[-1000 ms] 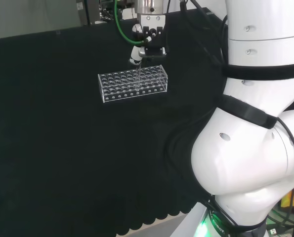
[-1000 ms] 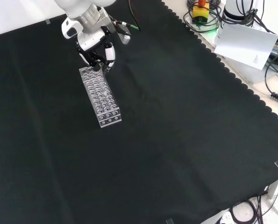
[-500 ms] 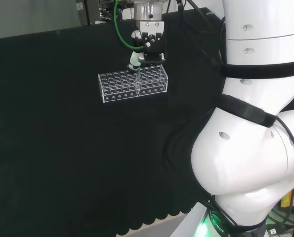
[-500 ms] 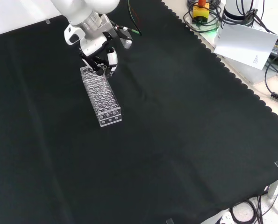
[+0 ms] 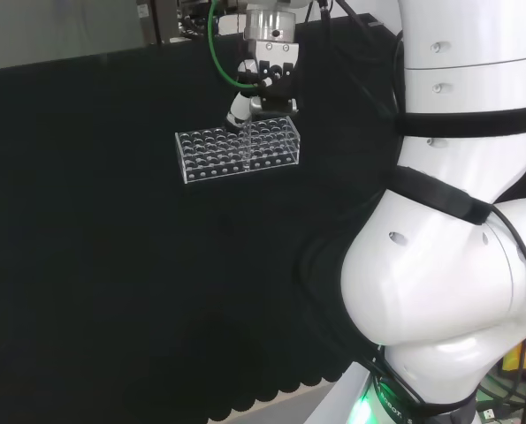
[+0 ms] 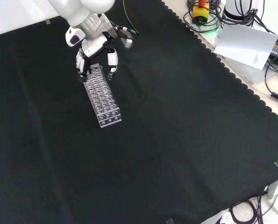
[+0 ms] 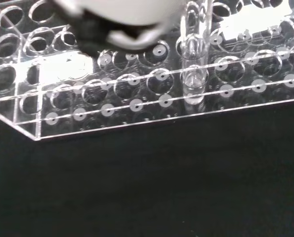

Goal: Put the test tube back in the rack.

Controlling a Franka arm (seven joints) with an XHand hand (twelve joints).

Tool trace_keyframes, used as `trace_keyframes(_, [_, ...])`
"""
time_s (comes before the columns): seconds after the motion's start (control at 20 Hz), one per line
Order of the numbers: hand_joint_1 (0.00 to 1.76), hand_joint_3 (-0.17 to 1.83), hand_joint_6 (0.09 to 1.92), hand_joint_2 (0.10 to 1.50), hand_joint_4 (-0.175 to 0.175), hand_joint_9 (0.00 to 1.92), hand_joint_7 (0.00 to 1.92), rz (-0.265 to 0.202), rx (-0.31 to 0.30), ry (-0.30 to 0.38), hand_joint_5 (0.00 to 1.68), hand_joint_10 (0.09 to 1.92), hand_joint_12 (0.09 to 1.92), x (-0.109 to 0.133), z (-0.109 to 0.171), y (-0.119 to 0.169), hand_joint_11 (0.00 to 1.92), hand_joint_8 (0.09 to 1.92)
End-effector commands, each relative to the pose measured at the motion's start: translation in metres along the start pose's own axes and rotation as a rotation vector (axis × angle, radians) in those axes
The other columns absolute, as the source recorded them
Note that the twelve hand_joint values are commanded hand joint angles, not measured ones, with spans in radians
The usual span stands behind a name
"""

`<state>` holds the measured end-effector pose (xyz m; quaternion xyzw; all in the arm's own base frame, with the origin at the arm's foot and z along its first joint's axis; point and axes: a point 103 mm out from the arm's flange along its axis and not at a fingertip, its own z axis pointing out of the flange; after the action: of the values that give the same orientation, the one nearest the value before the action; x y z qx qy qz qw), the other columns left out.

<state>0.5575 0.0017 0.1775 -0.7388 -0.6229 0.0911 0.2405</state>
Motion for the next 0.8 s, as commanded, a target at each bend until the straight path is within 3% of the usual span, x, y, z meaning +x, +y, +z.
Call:
trace_keyframes(0.05, [0.87,0.40,0.09,0.61,0.065,0.39,0.02,-0.093,0.041,0.099,0.25,0.09,1.57,0.006,-0.017,-0.001,0.05,0.51])
trace_keyframes(0.3, [0.86,0.38,0.09,0.62,0.073,0.32,0.00,-0.168,-0.060,0.117,0.22,0.09,1.57,0.015,-0.042,-0.019,0.00,0.42])
trace_keyframes(0.55, [0.84,0.37,0.09,0.63,0.075,0.32,0.00,-0.275,-0.165,0.041,0.22,0.09,1.57,0.034,-0.085,-0.053,0.00,0.43])
trace_keyframes(0.8, [0.83,0.37,0.09,0.64,0.077,0.32,0.00,-0.352,-0.230,0.024,0.22,0.09,1.55,0.054,-0.125,-0.083,0.00,0.44])
